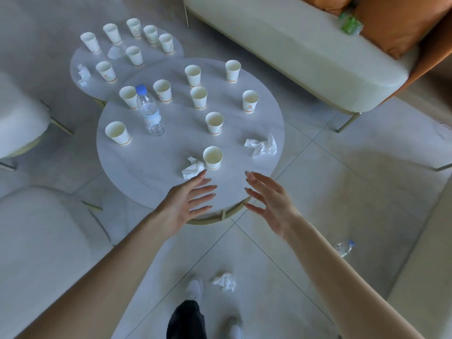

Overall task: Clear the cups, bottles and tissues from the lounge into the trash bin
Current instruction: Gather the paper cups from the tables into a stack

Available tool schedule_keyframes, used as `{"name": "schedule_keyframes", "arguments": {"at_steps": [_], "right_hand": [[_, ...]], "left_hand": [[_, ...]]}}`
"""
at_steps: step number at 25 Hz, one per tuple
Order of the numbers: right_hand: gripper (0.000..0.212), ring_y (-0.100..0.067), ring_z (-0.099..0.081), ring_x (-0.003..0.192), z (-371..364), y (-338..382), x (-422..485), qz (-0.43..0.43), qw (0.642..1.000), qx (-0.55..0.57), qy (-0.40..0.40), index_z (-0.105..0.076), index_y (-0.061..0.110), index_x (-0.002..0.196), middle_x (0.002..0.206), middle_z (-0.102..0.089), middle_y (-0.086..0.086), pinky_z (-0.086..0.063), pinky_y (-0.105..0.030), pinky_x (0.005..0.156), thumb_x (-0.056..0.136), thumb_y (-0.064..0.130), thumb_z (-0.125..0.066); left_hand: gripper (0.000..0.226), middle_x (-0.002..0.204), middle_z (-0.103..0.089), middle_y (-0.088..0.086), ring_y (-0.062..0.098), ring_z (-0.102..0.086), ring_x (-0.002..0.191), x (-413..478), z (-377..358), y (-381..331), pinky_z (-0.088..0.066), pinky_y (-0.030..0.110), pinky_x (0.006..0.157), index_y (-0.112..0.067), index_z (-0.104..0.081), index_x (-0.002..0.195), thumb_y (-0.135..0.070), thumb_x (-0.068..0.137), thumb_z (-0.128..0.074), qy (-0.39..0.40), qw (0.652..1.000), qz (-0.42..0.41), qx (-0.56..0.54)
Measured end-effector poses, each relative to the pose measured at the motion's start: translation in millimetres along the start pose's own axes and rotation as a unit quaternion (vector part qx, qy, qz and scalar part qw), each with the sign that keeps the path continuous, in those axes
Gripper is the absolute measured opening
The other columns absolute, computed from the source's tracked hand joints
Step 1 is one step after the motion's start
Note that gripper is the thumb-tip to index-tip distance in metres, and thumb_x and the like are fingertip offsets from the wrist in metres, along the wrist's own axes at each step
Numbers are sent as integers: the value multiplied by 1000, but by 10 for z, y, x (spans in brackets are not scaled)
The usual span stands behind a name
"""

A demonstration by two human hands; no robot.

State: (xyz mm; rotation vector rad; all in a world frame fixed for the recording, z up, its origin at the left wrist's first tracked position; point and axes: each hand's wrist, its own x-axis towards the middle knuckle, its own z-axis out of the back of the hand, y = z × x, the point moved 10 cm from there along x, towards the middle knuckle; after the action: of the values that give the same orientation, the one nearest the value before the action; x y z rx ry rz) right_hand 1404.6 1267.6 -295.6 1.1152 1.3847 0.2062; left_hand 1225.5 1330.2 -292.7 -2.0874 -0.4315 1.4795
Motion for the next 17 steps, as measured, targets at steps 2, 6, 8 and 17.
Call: {"name": "schedule_keyframes", "arguments": {"at_steps": [2, 6, 8, 17], "right_hand": [[64, -18, -55, 121, -127, -34, 325, 1, 1000, 1, 4, -54, 17, 133, 130, -60, 0, -53, -41, 95, 77, 38, -75], [58, -16, -56, 119, -330, -167, 1201, 16, 1000, 16, -19, -54, 15, 132, 132, -59, -3, -48, -43, 102, 80, 30, -75], [58, -14, -57, 117, -374, -175, 1587, 54, 997, -19, -50, -54, 16, 132, 132, -59, -2, -46, -38, 104, 79, 25, -76], [102, -21, -33, 136, -801, -266, 2629, 232, 848, -465, -105, -28, 17, 148, 149, -37, -1, -27, -22, 106, 65, 30, -86]], "left_hand": [[42, 120, -71, 5, 22, -65, 113, 241, 123, -24, -48, 43, 102, -13, -64, 121, -42, 91, -60, -7, 1000, 1, -9], [33, 118, -72, 7, 22, -66, 111, 987, 442, -110, -49, 43, 101, -14, -66, 111, -39, 91, -61, -21, 999, -1, -43], [34, 115, -73, 5, 21, -67, 110, 1343, 574, -188, -51, 41, 99, -13, -66, 112, -39, 90, -62, -24, 999, -8, -47], [32, 109, -75, 4, 17, -71, 103, 2336, 1002, -480, -54, 38, 96, -14, -70, 112, -31, 85, -69, -41, 997, -55, 17]]}}
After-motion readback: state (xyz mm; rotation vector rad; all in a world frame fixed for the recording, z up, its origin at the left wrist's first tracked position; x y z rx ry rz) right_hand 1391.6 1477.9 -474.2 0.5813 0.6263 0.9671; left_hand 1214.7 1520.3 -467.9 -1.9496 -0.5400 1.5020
